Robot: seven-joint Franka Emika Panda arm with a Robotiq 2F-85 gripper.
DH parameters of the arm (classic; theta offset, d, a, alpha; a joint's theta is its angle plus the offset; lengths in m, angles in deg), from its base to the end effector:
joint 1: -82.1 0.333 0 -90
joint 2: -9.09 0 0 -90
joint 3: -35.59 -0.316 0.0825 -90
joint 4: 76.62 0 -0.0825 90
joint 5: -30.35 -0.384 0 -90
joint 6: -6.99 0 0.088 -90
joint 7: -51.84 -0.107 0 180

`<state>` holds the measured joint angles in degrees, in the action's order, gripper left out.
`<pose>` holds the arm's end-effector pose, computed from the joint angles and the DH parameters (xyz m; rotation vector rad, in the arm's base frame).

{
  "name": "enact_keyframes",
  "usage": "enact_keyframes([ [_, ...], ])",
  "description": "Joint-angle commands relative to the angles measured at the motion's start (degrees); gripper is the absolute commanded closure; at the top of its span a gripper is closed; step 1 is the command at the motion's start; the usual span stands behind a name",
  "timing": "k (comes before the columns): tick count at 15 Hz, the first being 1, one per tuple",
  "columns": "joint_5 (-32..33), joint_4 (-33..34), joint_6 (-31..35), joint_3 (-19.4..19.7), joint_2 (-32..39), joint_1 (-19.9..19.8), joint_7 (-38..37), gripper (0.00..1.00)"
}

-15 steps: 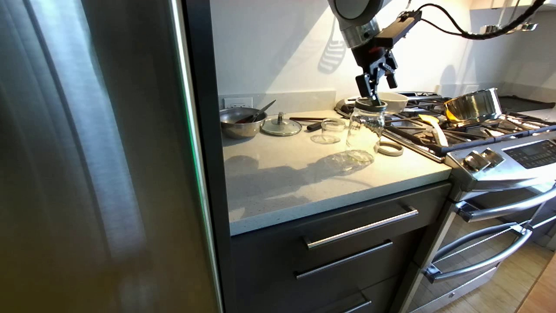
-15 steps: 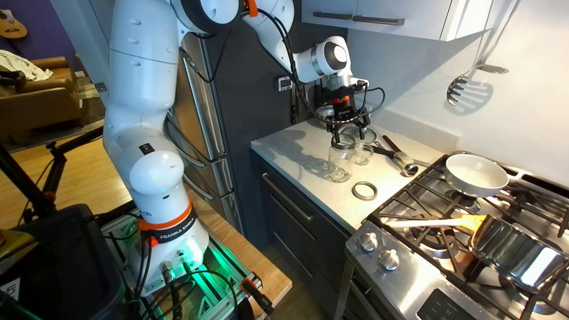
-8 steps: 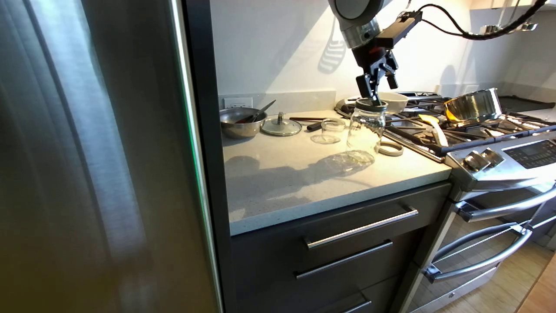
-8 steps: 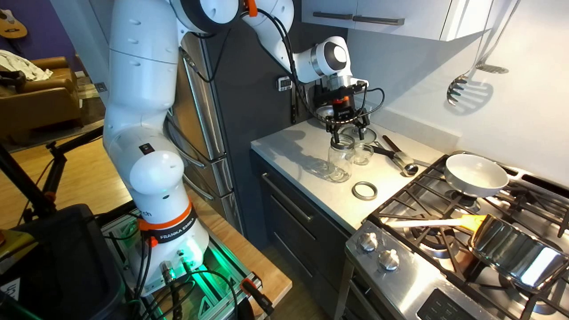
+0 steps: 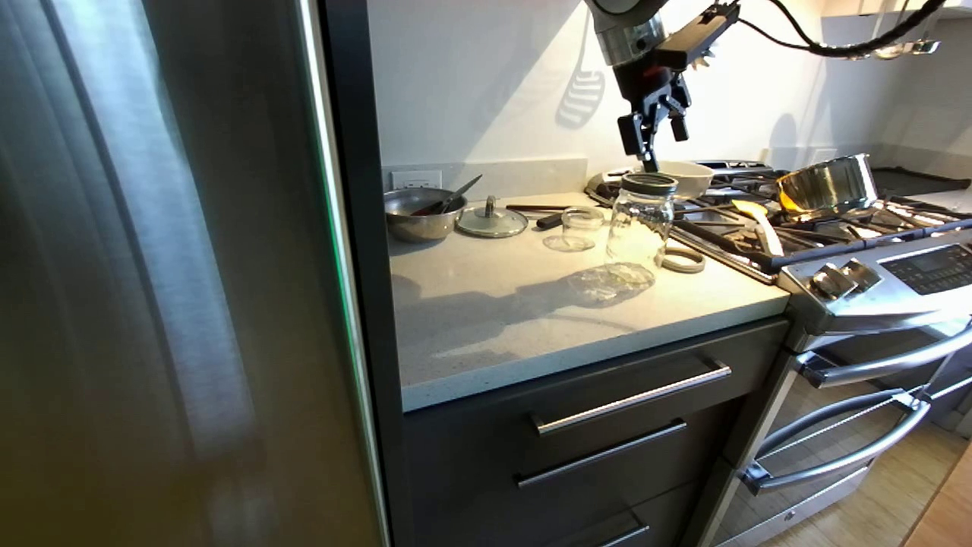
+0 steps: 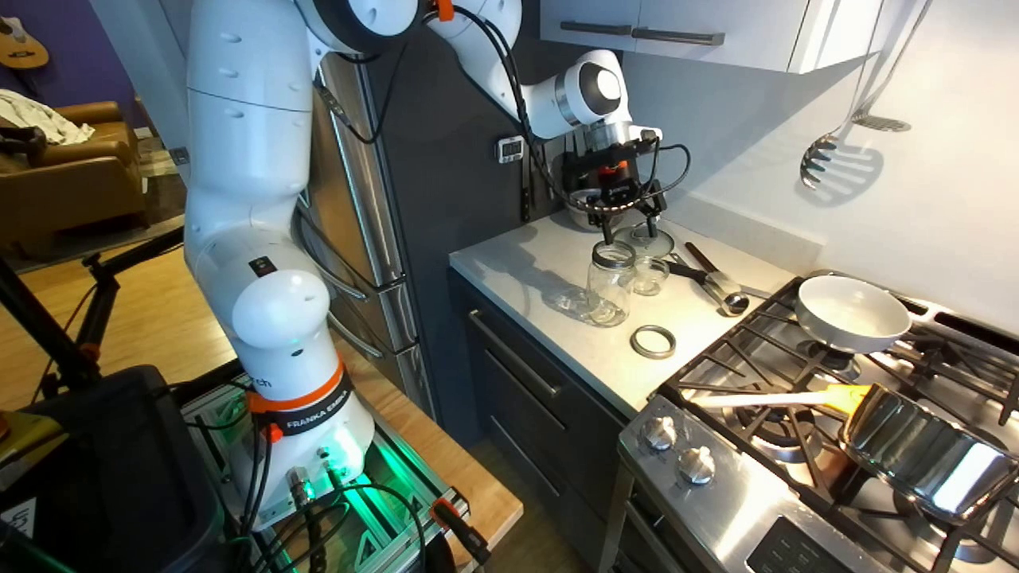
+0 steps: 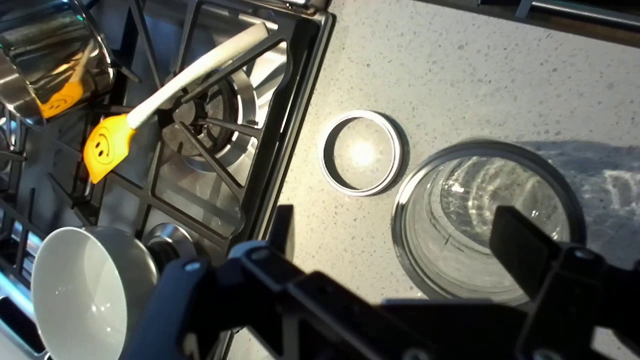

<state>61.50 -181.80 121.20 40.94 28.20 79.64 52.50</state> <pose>0.6086 -0.1120 0.3448 2.6297 0.1978 -0.2829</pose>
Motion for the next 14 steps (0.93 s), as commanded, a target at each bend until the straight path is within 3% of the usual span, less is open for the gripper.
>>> enact_keyframes([
  [1, -1.05, -2.78, 3.2, -0.02, -2.49, -0.29, 0.04, 0.0],
  [5, -3.02, -5.67, 6.96, -0.4, -6.06, -0.76, 1.05, 0.0],
  [14, -15.01, -13.47, 12.84, -0.43, -17.8, -1.36, 2.64, 0.0],
])
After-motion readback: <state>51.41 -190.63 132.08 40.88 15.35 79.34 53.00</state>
